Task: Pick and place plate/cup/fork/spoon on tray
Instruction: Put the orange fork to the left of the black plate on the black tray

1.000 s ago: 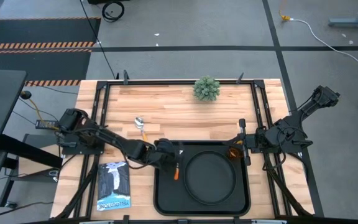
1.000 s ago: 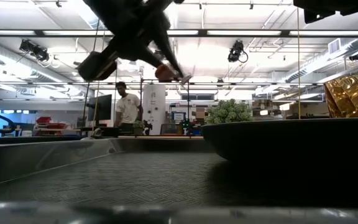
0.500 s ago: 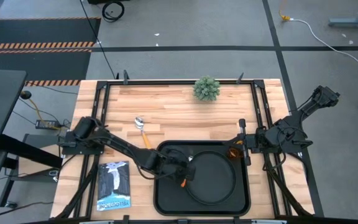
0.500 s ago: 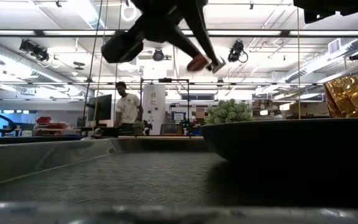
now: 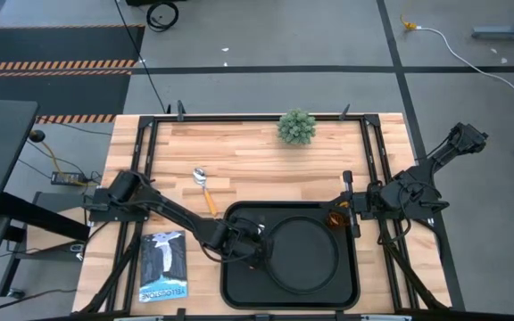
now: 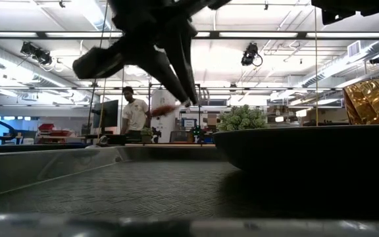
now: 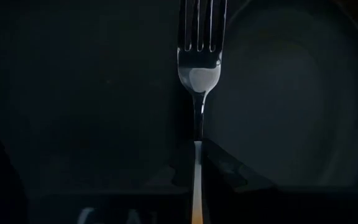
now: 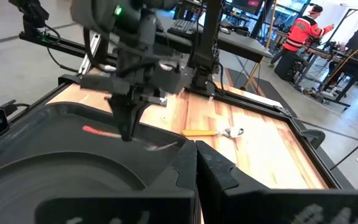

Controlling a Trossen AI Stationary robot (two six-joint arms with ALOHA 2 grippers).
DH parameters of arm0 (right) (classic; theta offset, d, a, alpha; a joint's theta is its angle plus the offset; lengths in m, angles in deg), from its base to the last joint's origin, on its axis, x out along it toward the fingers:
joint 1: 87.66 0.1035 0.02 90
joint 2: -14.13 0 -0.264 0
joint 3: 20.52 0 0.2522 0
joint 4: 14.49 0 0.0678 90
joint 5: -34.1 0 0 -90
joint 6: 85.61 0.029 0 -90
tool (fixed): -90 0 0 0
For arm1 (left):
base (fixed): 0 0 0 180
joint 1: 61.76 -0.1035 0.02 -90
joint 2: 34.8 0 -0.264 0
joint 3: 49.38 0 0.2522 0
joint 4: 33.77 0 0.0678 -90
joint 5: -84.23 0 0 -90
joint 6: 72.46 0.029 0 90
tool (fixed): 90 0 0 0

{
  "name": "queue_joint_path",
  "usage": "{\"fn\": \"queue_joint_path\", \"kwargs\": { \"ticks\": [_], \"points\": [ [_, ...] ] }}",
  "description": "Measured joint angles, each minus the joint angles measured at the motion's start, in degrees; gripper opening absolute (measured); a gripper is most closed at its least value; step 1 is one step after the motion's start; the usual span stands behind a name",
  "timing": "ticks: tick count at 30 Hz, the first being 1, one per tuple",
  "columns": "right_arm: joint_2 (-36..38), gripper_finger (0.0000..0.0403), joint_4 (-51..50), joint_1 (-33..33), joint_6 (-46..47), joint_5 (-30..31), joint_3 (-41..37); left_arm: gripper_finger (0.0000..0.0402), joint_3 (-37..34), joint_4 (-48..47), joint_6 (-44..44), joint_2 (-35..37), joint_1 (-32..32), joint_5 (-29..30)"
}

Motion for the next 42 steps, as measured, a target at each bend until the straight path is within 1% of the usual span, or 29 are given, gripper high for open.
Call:
{"fn": "queue_joint_path", "kwargs": {
  "ticks": [2, 4, 8, 23, 26, 33, 38, 40, 42],
  "points": [
    [0.0, 0.0006, 0.0, -0.01, 0.02, 0.0, 0.0, 0.0023, -0.14, -0.06, -0.87, -0.66, 0.34, -1.17],
    [0.0, 0.0006, 0.01, 0.0, 0.02, 0.0, 0.0, 0.0023, -0.06, 2.15, -1.32, -1.93, 0.38, -2.42],
    [0.0, 0.0006, -0.09, 0.01, 0.04, 0.0, 0.0, 0.0023, -0.08, 3.65, -1.98, -4.22, 0.81, -4.43],
    [0.0, 0.0006, 0.02, -0.01, 0.04, 0.02, 0.0, 0.0024, -0.1, 0.3, -6.77, -4.92, 1.8, -4.3],
    [0.02, 0.0006, 0.0, 0.01, 0.06, 0.02, 0.0, 0.0035, -0.1, 0.29, -6.84, -4.92, 1.75, -4.33],
    [0.02, 0.0006, 0.0, 0.01, 0.04, 0.02, 0.0, 0.0082, -0.1, 0.29, -6.84, -4.92, 1.76, -4.35],
    [0.0, 0.0006, 0.02, 0.0, 0.04, 0.02, 0.0, 0.0098, -0.1, 0.31, -5.93, -4.9, 1.68, -4.59],
    [0.0, 0.0006, 0.02, 0.01, 0.04, 0.02, 0.0, 0.0099, -0.1, 0.27, -4.19, -4.63, 1.45, -6.11],
    [0.0, 0.0006, 0.02, -0.01, 0.04, 0.02, 0.0, 0.0099, -0.1, 0.44, -1.5, -4.4, 1.05, -9.85]
  ]
}}
